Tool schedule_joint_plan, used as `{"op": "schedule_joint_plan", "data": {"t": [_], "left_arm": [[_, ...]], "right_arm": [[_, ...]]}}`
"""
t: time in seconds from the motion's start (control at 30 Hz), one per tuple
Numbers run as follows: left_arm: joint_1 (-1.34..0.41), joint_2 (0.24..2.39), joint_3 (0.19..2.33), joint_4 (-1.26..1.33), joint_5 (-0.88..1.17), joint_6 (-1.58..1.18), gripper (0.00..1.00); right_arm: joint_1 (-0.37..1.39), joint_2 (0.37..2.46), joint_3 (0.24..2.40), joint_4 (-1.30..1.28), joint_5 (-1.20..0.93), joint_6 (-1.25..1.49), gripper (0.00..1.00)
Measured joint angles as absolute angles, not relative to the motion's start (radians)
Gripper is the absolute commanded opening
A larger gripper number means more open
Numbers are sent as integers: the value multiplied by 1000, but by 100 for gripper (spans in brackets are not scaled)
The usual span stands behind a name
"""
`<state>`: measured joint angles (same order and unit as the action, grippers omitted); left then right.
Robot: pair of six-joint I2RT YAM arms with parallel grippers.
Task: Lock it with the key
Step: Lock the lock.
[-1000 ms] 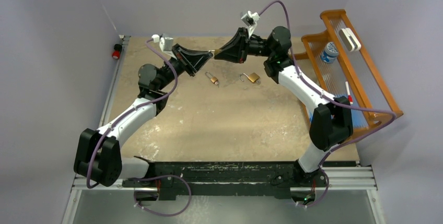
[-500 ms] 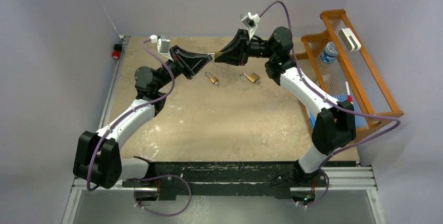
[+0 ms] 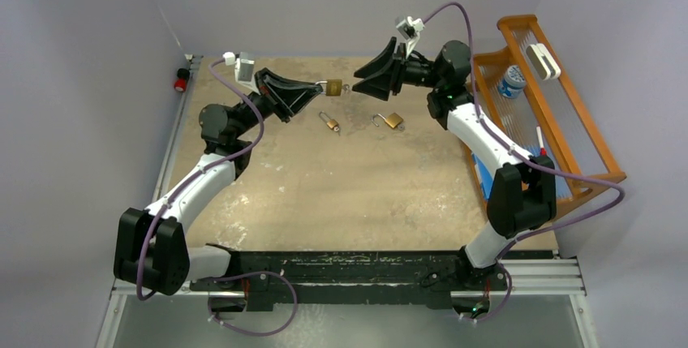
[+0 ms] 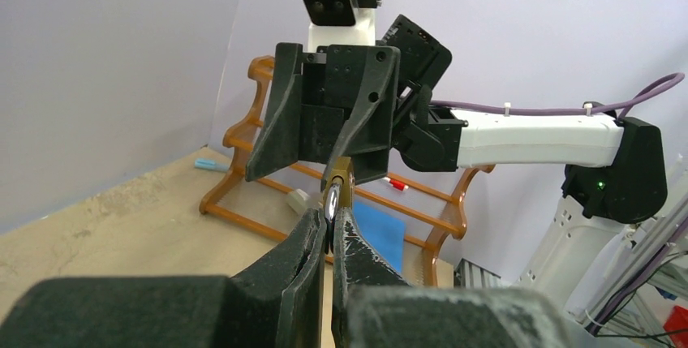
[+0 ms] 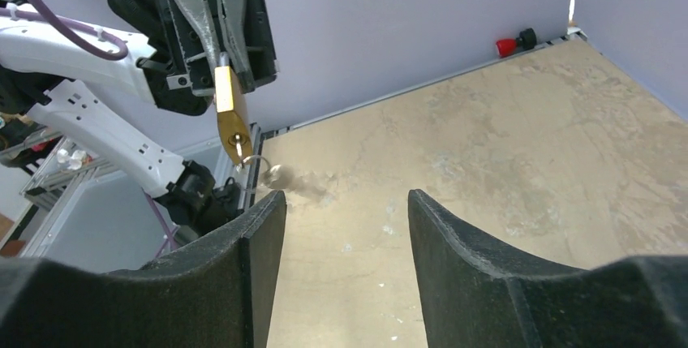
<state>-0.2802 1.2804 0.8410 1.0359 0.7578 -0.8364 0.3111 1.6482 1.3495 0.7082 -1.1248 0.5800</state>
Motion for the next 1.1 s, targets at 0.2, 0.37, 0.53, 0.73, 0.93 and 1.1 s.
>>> {"op": "schedule_joint_plan", "data": {"t": [0.2,0.37,0.53,0.73,0.93,1.1], "left_arm": [[-280,1280,843,1036,770,-839,0],[-280,1280,844,1030,772,-837,0],[-280,1280,845,1027,771,-835,0],[-280,1280,845,1027,771,-836,0],[-280,1281,846,1024,771,-836,0],[-280,1281,846,1023,772,-836,0]], "right_arm": [[306,1648,1346,748,-1129,601,59],[307,1648,1336,839,-1160,649,60],[307,1648,1329,913,-1192,702,59],[309,1648,1329,973,-1205,747,57],[332,1648,1329,981,-1208,755,51],[360,1648,1330,969,-1208,746,37]]}}
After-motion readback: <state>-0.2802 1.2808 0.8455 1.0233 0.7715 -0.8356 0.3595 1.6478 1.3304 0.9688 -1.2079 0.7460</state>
